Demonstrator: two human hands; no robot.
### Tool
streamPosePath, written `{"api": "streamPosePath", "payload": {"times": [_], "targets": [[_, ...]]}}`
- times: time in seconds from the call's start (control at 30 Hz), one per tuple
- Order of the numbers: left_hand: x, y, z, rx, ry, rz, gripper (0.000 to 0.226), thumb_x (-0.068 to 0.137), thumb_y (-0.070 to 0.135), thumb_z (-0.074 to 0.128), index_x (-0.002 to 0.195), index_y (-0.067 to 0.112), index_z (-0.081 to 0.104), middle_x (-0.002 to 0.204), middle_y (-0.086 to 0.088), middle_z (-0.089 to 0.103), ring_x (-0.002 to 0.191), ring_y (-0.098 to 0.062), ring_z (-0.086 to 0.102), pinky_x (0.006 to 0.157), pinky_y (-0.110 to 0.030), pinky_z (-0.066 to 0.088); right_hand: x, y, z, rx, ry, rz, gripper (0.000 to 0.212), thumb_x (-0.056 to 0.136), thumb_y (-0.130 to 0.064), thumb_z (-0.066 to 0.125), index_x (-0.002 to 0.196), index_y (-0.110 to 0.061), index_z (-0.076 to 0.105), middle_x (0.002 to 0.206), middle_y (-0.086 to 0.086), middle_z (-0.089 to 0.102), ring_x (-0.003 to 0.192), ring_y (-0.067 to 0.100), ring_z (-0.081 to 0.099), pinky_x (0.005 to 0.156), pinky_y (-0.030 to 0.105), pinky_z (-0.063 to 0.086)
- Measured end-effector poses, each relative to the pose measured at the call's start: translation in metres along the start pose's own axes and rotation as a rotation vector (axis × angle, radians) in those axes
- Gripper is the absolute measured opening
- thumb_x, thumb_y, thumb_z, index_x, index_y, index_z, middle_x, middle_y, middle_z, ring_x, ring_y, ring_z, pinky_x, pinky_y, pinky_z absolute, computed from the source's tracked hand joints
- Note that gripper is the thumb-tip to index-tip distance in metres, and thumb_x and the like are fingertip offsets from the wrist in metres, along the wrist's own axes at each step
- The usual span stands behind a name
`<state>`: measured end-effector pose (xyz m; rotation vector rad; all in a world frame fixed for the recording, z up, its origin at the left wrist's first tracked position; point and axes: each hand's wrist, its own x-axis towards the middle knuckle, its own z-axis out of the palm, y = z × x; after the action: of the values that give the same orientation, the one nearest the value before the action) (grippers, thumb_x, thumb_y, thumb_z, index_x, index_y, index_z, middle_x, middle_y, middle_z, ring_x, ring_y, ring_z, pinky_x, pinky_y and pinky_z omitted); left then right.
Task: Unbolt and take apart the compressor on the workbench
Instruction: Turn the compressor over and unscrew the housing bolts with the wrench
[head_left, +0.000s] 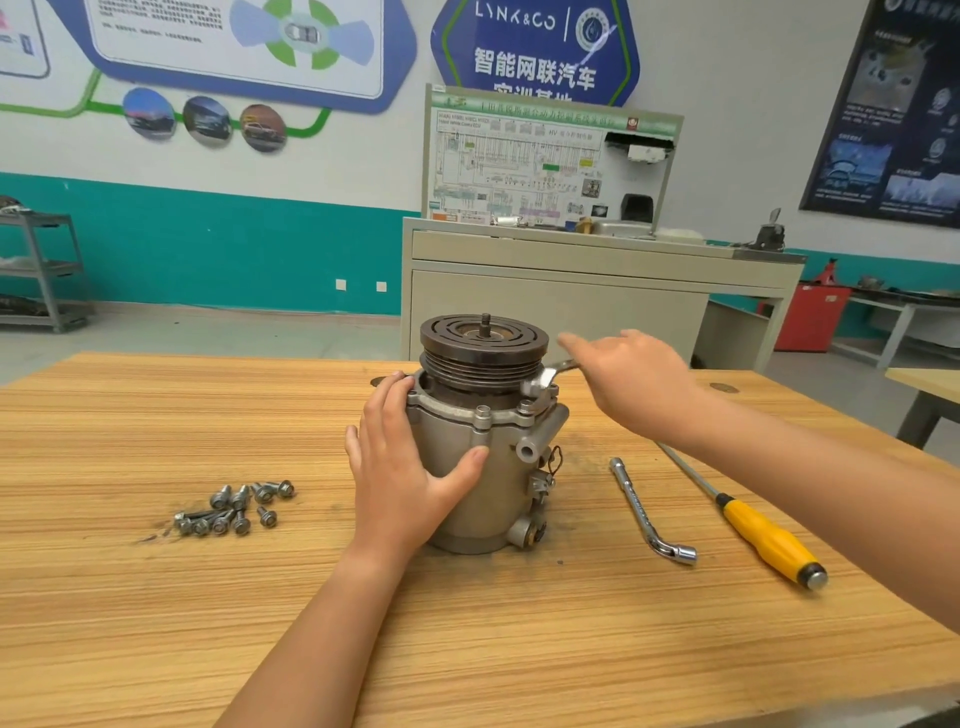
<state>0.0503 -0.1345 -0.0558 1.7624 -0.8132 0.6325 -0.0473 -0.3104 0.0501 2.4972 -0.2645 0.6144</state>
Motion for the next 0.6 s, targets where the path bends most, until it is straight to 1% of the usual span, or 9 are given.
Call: {"api": "streamPosePath", "payload": {"times": [0.07,0.1,0.17,0.2,0.27,0.4,0.43,0.5,0.6], "targets": [[0.000,0.000,0.000,-0.004,-0.001,0.002,0.093,0.065,0.064,0.048,0.139,0.009,0.034,0.144,-0.005,0.034,0.134,-0.021,0.032,0.109,-0.061,0.019,-0.021,0.002,-0.011,0.257,0.081,0.127,0.045,0.098,-0.015,0.036,0.143,-0.014,0.028,0.084,0.003,0.062,0.072,0.025,0.058,0.062,0.031,0.040],[0.000,0.000,0.000,-0.006,-0.001,0.002,0.093,0.065,0.064,0.048,0.139,0.009,0.034,0.144,-0.005,0.034,0.134,-0.021,0.032,0.109,-0.061,0.019,-0.032,0.001,-0.018,0.392,0.099,0.160,0.046,0.098,-0.019,0.036,0.143,-0.016,0.027,0.077,0.000,0.059,0.066,0.023,0.056,0.058,0.032,0.041],[0.000,0.000,0.001,-0.008,0.002,0.006,0.092,0.066,0.063,0.048,0.139,0.009,0.034,0.144,-0.005,0.034,0.133,-0.021,0.032,0.108,-0.062,0.020,-0.054,-0.002,-0.035,0.567,0.076,0.165,0.044,0.096,-0.026,0.035,0.140,-0.023,0.030,0.070,-0.001,0.059,0.060,0.020,0.055,0.056,0.039,0.047],[0.000,0.000,0.001,-0.006,0.002,0.008,0.092,0.066,0.063,0.048,0.139,0.008,0.034,0.144,-0.006,0.035,0.133,-0.021,0.032,0.108,-0.062,0.020,-0.065,-0.004,-0.042,0.585,0.058,0.144,0.043,0.094,-0.028,0.034,0.137,-0.025,0.035,0.069,-0.002,0.059,0.060,0.019,0.055,0.057,0.041,0.048],[0.000,0.000,0.001,-0.004,0.001,0.007,0.091,0.067,0.063,0.048,0.138,0.008,0.035,0.144,-0.007,0.036,0.133,-0.021,0.032,0.108,-0.062,0.021,-0.079,-0.008,-0.053,0.527,0.031,0.095,0.043,0.091,-0.030,0.032,0.134,-0.028,0.039,0.070,-0.006,0.056,0.065,0.018,0.053,0.061,0.038,0.046],[0.000,0.000,0.001,0.002,0.003,0.012,0.091,0.067,0.062,0.048,0.138,0.007,0.036,0.143,-0.007,0.037,0.134,-0.023,0.033,0.107,-0.063,0.021,-0.082,-0.014,-0.057,0.413,-0.121,0.136,0.043,0.097,-0.025,0.032,0.138,-0.036,0.026,0.076,-0.003,0.058,0.072,0.018,0.055,0.066,0.036,0.048],[0.001,0.000,0.001,0.004,0.000,0.012,0.091,0.067,0.063,0.048,0.138,0.007,0.036,0.143,-0.007,0.036,0.134,-0.023,0.033,0.106,-0.063,0.021,-0.079,-0.014,-0.056,0.330,-0.159,0.141,0.044,0.098,-0.022,0.032,0.139,-0.035,0.022,0.078,-0.003,0.058,0.072,0.018,0.055,0.064,0.034,0.048],[0.001,-0.001,0.001,0.009,-0.003,0.013,0.091,0.067,0.063,0.048,0.138,0.008,0.035,0.144,-0.007,0.036,0.133,-0.024,0.035,0.106,-0.063,0.022,-0.073,-0.015,-0.052,0.172,-0.214,0.136,0.047,0.098,-0.016,0.033,0.140,-0.032,0.018,0.078,-0.004,0.053,0.071,0.019,0.052,0.055,0.029,0.040],[0.001,-0.001,0.001,0.010,-0.003,0.012,0.092,0.066,0.063,0.048,0.138,0.007,0.036,0.144,-0.007,0.036,0.132,-0.024,0.035,0.106,-0.063,0.022,-0.067,-0.021,-0.054,0.054,-0.239,0.102,0.049,0.094,-0.010,0.034,0.138,-0.027,0.019,0.074,-0.004,0.045,0.062,0.018,0.044,0.046,0.027,0.030]]}}
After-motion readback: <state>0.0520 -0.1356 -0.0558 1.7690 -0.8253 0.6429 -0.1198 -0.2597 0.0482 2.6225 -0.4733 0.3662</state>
